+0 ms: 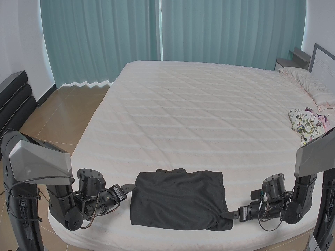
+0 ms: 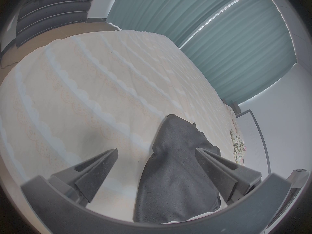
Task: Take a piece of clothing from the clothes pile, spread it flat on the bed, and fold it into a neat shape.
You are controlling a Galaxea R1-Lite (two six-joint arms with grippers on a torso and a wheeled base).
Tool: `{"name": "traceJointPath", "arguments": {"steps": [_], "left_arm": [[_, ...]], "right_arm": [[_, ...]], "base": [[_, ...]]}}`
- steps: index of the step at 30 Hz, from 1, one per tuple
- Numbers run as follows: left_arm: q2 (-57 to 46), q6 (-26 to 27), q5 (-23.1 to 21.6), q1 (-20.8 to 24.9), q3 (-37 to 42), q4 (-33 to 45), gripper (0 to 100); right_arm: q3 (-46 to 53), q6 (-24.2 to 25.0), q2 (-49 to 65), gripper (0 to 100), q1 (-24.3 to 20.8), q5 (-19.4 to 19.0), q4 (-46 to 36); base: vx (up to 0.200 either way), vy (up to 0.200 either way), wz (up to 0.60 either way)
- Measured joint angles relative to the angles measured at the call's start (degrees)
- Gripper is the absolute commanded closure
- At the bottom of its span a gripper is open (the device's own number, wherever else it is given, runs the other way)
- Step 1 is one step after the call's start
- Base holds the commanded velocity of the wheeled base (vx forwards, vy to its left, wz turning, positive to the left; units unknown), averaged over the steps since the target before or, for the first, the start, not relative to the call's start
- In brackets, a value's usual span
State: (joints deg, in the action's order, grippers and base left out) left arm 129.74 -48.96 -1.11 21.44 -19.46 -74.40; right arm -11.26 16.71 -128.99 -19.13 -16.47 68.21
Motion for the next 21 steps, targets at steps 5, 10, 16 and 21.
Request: {"name": "traceJointPath", "arguments": {"steps": [5,10,16,21], "left_arm": [[0.1,-0.3,0.0,0.0,-0.2,0.0,0],[0.3,-0.5,0.0,0.0,-0.3,0.0,0],[0.4,-0.7,0.0,0.0,-0.5,0.0,0],[0.4,-0.7,0.0,0.0,-0.6,0.0,0]], "right_arm": [[-7.1,9.0,0.3,0,1.9,-0.1,0.0],[-17.3,16.0,-1.7,0,2.5,0.6,-2.0],[-26.9,19.0,-6.9,0,2.1,4.6,-4.1],[-32.0,19.7,-10.9,100,0.9,6.5,-4.5]], "base": [[0.000,0.000,0.00],[0.000,0.000,0.00],[0.000,0.000,0.00],[0.000,0.000,0.00]]}}
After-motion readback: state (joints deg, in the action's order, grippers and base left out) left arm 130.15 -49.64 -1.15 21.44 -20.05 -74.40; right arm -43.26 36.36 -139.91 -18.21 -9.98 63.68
